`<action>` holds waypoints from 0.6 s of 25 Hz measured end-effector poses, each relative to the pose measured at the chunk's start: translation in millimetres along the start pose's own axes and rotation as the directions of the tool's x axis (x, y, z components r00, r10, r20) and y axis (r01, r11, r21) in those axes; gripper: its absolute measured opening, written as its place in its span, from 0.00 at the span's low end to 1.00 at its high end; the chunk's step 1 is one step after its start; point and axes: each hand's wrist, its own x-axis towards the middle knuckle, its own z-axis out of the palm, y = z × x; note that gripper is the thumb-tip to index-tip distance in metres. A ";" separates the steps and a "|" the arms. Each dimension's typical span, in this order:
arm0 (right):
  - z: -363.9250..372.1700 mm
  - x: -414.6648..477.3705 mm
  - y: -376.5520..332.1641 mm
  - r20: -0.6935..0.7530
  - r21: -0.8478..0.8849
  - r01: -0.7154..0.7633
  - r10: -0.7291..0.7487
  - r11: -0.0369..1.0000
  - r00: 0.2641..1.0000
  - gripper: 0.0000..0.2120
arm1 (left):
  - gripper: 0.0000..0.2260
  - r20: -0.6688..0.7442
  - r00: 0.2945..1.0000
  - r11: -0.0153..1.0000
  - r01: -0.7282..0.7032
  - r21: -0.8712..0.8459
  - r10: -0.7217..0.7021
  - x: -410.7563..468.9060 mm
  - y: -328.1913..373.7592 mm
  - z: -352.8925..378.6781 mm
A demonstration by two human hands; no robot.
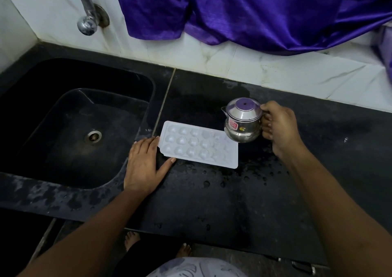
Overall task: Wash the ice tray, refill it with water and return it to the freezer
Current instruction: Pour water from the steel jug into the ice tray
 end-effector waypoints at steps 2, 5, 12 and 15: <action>4.9 0.3 -1.3 0.012 -0.005 0.005 -0.005 1.000 1.000 0.19 | 0.38 0.005 1.000 1.000 0.003 -0.002 -0.003 0.1 0.3 -0.6; 17.7 1.4 -1.4 0.042 -0.097 0.059 -0.055 0.994 0.998 0.20 | 0.37 0.003 1.000 1.000 0.002 -0.010 -0.002 -0.1 0.4 -1.1; 35.2 9.3 5.8 0.086 -0.398 0.205 -0.186 0.894 0.979 0.21 | 0.37 -0.003 1.000 1.000 -0.003 0.005 0.003 0.2 0.0 -1.1; 37.8 9.0 5.0 0.112 -0.497 0.242 -0.214 0.834 0.970 0.21 | 0.37 -0.009 1.000 1.000 -0.004 -0.005 0.004 -0.2 0.5 -1.1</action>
